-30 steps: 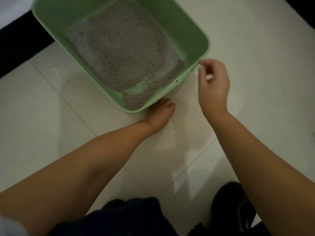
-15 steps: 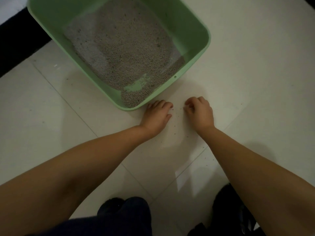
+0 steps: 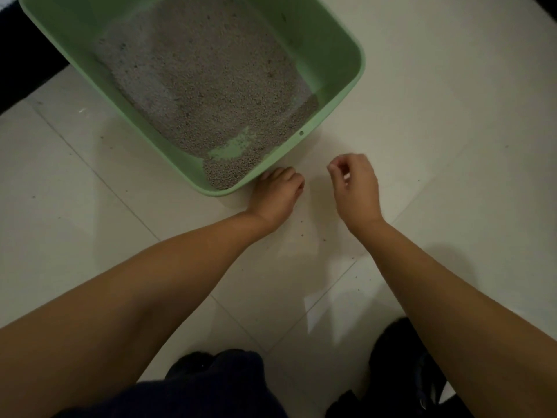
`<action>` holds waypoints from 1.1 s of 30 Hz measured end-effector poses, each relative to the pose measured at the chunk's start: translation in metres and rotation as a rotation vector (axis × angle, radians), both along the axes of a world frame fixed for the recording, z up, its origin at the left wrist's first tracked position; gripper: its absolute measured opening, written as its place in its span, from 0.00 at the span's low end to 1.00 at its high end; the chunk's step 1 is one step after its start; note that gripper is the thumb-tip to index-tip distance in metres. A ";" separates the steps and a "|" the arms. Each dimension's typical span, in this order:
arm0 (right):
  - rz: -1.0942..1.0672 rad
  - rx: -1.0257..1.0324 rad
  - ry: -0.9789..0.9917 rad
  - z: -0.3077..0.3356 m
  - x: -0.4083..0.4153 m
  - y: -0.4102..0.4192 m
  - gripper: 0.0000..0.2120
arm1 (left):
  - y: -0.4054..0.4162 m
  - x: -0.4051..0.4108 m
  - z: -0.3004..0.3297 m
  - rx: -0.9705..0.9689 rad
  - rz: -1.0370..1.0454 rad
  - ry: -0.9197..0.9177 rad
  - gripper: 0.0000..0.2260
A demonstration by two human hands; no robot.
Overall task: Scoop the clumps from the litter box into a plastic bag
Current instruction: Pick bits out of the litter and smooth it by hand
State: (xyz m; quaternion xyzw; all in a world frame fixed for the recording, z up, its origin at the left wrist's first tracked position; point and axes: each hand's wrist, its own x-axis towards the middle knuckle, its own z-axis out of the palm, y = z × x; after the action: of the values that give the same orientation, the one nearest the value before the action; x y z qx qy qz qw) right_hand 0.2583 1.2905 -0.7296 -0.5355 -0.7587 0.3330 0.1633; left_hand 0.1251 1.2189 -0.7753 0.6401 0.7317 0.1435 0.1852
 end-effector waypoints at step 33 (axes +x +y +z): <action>0.254 -0.005 -0.315 -0.040 0.071 -0.071 0.07 | -0.068 0.032 0.044 -0.145 -0.124 -0.160 0.09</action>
State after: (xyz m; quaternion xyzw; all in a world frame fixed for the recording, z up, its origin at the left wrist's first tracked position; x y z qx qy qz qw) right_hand 0.3296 1.2194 -0.7700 -0.4814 -0.8355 0.2650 -0.0020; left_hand 0.1575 1.1513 -0.7310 0.6558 0.6819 0.1289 0.2973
